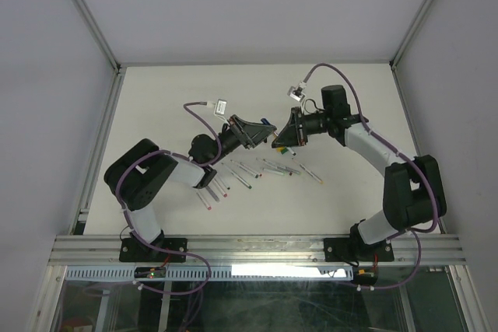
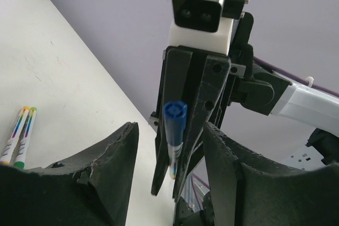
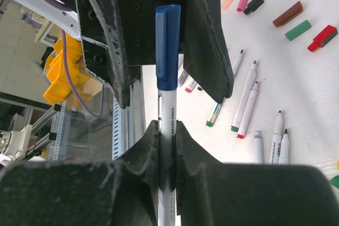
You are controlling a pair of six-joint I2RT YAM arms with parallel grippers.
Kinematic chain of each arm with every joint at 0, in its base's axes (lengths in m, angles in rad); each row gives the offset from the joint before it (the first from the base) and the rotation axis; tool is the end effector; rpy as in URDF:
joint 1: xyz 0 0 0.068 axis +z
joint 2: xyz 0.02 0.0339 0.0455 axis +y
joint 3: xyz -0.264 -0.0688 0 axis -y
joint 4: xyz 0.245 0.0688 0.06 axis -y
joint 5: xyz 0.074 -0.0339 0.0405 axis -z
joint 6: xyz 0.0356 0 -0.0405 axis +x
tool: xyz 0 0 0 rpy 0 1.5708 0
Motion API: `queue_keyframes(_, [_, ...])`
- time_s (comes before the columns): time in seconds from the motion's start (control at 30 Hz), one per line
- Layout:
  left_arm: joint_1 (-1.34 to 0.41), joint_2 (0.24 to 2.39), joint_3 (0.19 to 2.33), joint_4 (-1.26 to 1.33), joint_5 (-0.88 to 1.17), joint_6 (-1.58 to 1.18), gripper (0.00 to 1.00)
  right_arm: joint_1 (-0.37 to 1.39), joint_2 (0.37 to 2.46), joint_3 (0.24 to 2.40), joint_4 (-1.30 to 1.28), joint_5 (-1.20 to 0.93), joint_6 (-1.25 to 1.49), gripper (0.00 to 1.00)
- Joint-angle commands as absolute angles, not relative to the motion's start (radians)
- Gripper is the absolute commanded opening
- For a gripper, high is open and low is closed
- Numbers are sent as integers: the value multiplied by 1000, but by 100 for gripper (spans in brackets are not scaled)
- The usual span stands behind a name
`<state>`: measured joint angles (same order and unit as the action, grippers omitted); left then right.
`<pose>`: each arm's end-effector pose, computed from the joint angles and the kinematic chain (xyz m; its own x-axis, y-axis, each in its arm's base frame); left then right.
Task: Open the pen caps
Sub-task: Open the pen cap from the pen.
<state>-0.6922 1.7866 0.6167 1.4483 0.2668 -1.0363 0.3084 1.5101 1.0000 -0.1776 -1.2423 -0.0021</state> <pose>0.2493 -0.2188 0.1990 -0.5899 -0.5892 -0.5521 0.5951 0.1449 -0.7905 0.2881 0.1272 0.2555 -0.6031 -0.1929 -0.7740 -0.7961 0.0850 0.5992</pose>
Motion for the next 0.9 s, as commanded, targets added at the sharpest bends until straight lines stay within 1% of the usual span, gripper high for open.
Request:
queue_keyframes(0.0, [-687, 1772, 662, 1741, 245, -1024, 50, 318, 1520, 1039, -192, -1248, -21, 0])
queue_keyframes(0.13, [-683, 1782, 679, 1741, 244, -1029, 44, 318, 1525, 1039, -196, -1247, -23, 0])
queue_keyframes(0.2, [-682, 1785, 687, 1740, 245, -1029, 38, 318, 1525, 1040, -196, -1247, -24, 0])
queue_keyframes(0.4, [-680, 1795, 692, 1740, 258, -1023, 4, 317, 1535, 1043, -198, -1267, -14, 0])
queue_keyframes(0.43, [-677, 1795, 696, 1741, 263, -1014, 0, 316, 1541, 1044, -198, -1277, -8, 0])
queue_keyframes(0.53, [-644, 1785, 721, 1740, 285, -948, 0, 314, 1565, 1046, -198, -1324, 0, 0])
queue_keyframes(0.67, [-489, 1777, 823, 1737, 303, -1005, 0, 312, 1584, 1048, -221, -1322, -33, 0])
queue_keyframes(0.77, [-373, 1747, 903, 1675, 259, -1030, 0, 312, 1591, 1055, -257, -1299, -78, 0])
queue_keyframes(0.87, [-298, 1697, 945, 1577, 211, -989, 0, 309, 1591, 1056, -263, -1277, -86, 0])
